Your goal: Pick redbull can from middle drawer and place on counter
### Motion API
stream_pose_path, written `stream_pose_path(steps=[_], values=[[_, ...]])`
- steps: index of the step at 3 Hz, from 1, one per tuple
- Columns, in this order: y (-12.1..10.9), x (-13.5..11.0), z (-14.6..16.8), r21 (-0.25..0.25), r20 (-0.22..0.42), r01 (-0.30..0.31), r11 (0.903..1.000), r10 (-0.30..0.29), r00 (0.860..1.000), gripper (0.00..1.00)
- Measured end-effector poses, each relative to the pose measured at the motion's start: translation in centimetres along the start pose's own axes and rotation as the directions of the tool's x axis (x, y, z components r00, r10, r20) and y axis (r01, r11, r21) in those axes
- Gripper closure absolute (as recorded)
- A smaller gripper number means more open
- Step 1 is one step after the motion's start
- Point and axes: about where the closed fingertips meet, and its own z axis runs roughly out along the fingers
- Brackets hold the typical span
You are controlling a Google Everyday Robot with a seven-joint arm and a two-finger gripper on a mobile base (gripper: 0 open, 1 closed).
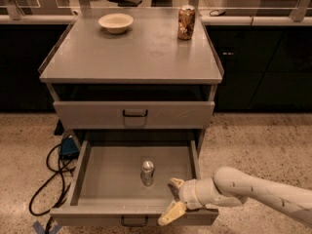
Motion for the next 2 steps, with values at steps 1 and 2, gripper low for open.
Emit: stream_pose_path(steps=[1,2], values=[[0.8,-1.6,-1.5,0.016,0.011,0.023,0.9996,-0.023,1.0,0.0],[3.0,-6.7,-3.6,0.057,0.038,0.137,0.9889,-0.139,0.99,0.0]])
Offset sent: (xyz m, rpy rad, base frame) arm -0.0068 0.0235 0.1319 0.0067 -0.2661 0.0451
